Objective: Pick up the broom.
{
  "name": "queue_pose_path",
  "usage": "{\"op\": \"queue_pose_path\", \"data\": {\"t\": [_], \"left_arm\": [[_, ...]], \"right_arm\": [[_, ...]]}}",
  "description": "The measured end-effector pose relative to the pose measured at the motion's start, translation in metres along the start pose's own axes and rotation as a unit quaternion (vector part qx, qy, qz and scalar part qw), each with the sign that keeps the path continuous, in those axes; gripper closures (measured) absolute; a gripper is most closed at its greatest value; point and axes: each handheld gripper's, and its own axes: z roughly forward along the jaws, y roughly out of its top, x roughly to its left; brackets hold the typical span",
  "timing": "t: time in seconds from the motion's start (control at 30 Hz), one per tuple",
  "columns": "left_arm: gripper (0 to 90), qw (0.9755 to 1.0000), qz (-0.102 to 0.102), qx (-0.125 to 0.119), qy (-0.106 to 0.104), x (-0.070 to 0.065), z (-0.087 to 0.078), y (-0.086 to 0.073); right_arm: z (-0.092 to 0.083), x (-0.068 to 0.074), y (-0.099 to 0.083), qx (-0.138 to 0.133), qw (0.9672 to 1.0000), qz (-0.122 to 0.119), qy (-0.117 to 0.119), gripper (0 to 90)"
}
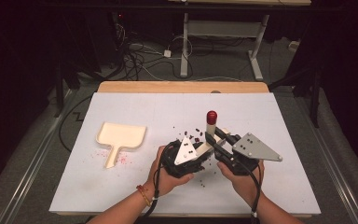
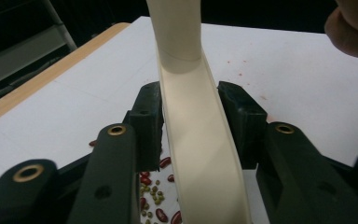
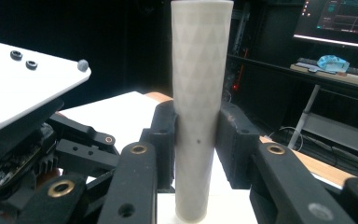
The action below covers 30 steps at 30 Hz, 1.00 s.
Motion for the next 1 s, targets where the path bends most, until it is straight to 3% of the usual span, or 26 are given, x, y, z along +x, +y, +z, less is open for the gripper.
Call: {"op": "queue_pose_path", "data": {"t": [0.13, 0.23, 0.47, 0.87, 1.0], "left_arm": [[64.0, 1.0000, 0.002, -0.001, 0.007, 0.005, -0.002, -0.002], [65.2, 0.9997, 0.016, 0.003, 0.021, 0.009, -0.003, -0.004], [65.4, 0.9988, 0.039, 0.017, 0.025, 0.013, -0.004, -0.004], [65.5, 0.9995, 0.020, 0.020, 0.015, 0.031, -0.012, -0.008], [65.5, 0.9995, 0.014, 0.022, 0.019, 0.039, -0.016, -0.010]], "right_arm": [[-0.001, 0.000, 0.000, -0.002, 1.0000, 0.000, -0.001, 70.3], [0.000, 0.001, 0.000, 0.000, 1.0000, -0.001, 0.002, 70.2], [0.001, 0.001, 0.000, 0.007, 0.9999, 0.001, 0.009, 69.9], [-0.011, -0.004, 0.006, -0.022, 0.9995, -0.018, 0.014, 55.8], [-0.022, -0.010, 0.001, -0.020, 0.9991, -0.035, -0.009, 52.8]]}}
